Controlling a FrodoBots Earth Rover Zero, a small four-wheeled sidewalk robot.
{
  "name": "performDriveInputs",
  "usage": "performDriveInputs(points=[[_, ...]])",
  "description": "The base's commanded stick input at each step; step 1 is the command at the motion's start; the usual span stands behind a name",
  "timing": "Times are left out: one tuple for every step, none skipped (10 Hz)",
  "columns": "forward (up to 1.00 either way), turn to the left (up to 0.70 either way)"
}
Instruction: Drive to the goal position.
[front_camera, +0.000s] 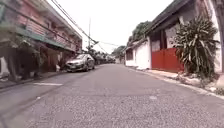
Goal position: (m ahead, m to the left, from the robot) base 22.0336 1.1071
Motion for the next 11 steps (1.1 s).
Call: performDriveInputs(points=[[0.50,0.06],[0.50,0.06],[0.50,0.06],[0.50,0.06],[0.50,0.06],[0.50,0.06],[0.50,0.06],[0.50,0.06],[0.50,0.06],[0.50,0.06],[0.50,0.06]])
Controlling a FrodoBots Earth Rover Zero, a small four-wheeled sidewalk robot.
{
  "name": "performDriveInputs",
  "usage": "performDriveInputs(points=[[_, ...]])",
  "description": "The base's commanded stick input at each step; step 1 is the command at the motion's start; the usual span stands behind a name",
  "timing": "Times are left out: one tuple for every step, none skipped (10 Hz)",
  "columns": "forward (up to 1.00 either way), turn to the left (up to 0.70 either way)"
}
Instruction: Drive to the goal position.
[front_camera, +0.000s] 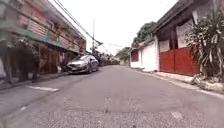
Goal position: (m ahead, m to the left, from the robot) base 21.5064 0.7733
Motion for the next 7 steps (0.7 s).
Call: performDriveInputs(points=[[0.50,0.06],[0.50,0.06],[0.50,-0.02],[0.50,-0.44],[0.50,-0.44],[0.50,-0.37],[0.50,0.06]])
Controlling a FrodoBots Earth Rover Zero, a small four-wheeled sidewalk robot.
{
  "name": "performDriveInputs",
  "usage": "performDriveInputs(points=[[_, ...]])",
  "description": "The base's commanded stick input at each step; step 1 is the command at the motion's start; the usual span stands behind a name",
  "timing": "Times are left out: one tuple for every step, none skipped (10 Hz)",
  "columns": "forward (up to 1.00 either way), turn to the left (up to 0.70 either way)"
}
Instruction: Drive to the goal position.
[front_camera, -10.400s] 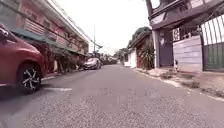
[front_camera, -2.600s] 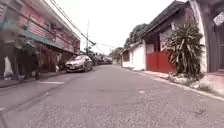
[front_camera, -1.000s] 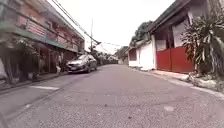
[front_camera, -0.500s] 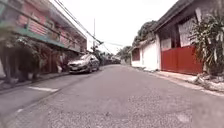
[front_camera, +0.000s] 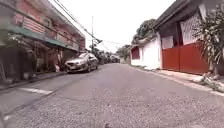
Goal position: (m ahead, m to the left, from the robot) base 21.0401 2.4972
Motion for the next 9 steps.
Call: performDriveInputs(points=[[0.50,0.06],[0.50,0.06],[0.50,0.06],[0.50,0.06],[0.50,0.06],[0.50,0.06],[0.50,0.06],[0.50,0.06],[0.50,0.06]])
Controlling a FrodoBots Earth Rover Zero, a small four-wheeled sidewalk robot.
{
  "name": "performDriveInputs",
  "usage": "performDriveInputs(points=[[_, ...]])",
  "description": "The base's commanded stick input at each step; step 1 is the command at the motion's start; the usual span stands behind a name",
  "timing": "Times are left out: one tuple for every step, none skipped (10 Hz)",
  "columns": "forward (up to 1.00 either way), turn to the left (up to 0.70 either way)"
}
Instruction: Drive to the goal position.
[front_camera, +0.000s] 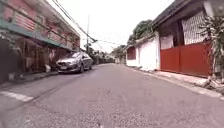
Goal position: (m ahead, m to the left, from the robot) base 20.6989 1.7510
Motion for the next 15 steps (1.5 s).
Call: performDriveInputs(points=[[0.50,0.06],[0.50,0.06],[0.50,0.06],[0.50,0.06],[0.50,0.06],[0.50,0.06],[0.50,0.06],[0.50,0.06],[0.50,0.06],[0.50,0.06],[0.50,0.06],[0.50,0.06],[0.50,0.06],[0.50,0.06],[0.50,0.06]])
